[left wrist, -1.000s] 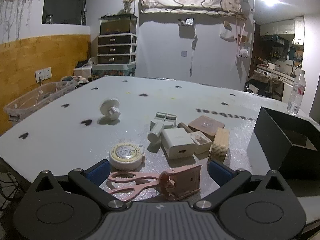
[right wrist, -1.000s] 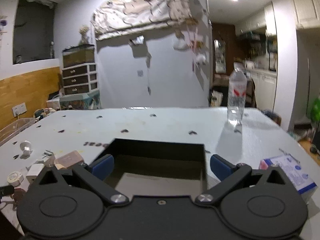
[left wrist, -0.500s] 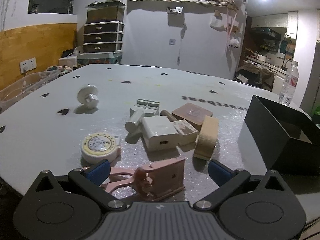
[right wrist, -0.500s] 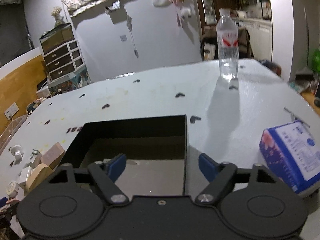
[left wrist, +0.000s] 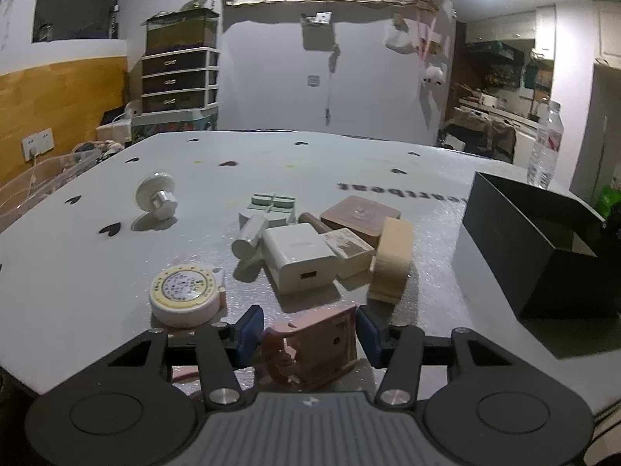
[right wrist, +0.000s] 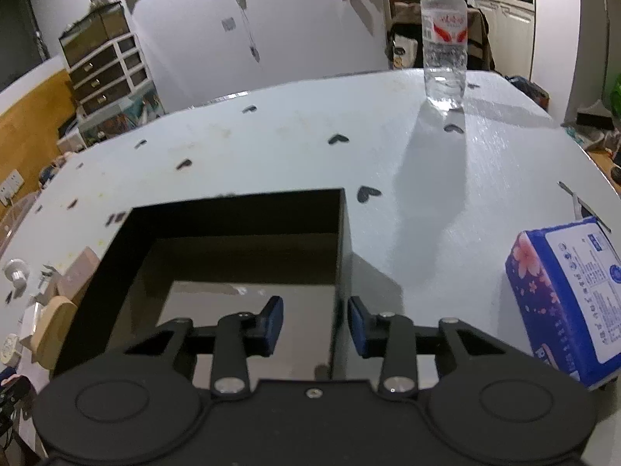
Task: Organize rigid objects
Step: 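Move the left tool to the pink scissors and close on them, then carry the pink scissors with the left tool into the black box and release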
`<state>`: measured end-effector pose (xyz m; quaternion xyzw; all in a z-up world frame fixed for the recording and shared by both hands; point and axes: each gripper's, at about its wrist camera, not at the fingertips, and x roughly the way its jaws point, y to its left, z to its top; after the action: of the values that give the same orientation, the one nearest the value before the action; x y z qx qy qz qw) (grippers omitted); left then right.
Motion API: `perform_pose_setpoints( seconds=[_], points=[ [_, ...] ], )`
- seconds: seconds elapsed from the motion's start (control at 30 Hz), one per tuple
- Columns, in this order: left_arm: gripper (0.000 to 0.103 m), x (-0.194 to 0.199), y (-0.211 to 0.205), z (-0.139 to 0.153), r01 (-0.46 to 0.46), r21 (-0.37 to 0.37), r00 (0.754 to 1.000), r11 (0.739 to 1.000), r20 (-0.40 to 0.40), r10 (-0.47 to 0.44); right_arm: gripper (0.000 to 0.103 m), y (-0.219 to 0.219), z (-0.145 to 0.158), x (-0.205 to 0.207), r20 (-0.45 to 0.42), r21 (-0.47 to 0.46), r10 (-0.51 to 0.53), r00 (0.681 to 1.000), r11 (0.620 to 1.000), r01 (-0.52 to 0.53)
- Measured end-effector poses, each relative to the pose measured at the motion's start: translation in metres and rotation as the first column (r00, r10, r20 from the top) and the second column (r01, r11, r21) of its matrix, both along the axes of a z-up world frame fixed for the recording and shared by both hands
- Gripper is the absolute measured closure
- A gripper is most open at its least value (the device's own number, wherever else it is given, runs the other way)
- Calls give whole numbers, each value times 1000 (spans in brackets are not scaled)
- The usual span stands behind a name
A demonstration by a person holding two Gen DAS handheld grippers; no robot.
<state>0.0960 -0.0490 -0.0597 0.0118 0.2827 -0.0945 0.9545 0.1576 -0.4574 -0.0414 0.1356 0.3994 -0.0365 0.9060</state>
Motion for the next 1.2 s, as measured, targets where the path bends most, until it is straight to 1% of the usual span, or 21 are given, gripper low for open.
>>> perform_pose_setpoints(
  seconds=[0.03,0.13,0.2,0.27,0.3,0.33,0.37,0.4,0.47,0.53,0.67,0.8,0.9,1.07,1.2],
  points=[
    [50,1,0,0,3,1,1000,1000,-1,-3,69,0,-1,2,-13,-4,1,1000,1000,-2],
    [51,4,-1,1,7,1,1000,1000,-7,-7,80,1,-3,6,-35,-27,7,999,1000,-8],
    [52,7,-2,2,7,0,1000,1000,-12,-7,94,0,-5,7,-46,-50,-1,999,999,-2],
    [54,11,-4,4,9,-3,1000,1000,-14,-10,94,-3,-6,9,-52,-51,-1,999,999,-1],
    [58,12,-4,5,12,-5,1000,1000,-13,-12,94,-4,-6,10,-52,-49,3,999,999,-5],
    [73,14,-5,6,14,-7,1000,1000,-12,-14,95,-4,-6,11,-52,-54,6,999,998,-9],
    [81,17,-6,8,13,-8,1000,1000,-13,-13,95,-3,-6,12,-52,-66,11,999,998,-14],
    [85,20,-6,10,7,-11,1000,1000,-21,-8,96,-2,-7,12,-51,-80,16,999,997,-20],
    [86,26,-6,12,19,-30,999,999,-36,-20,96,0,-6,14,-53,-93,19,998,995,-24],
    [86,29,-8,13,21,-22,999,1000,-41,-22,96,-1,-6,15,-55,-94,22,998,995,-27],
    [87,34,-7,13,26,-32,997,999,-69,-28,96,-3,-6,16,-57,-91,29,998,995,-34],
    [87,37,-7,16,25,-32,997,999,-78,-27,96,-3,-7,18,-58,-88,36,998,995,-41],
    [87,38,-6,23,16,-40,998,999,-59,-19,96,-4,-7,18,-52,-89,40,998,995,-44],
    [87,44,-6,44,15,-53,1000,998,-6,-16,96,-2,-9,15,-40,-99,49,998,994,-53],
    [87,55,-17,64,49,-59,998,997,36,-47,96,-1,-7,15,-39,-114,66,997,991,-70]
  ],
)
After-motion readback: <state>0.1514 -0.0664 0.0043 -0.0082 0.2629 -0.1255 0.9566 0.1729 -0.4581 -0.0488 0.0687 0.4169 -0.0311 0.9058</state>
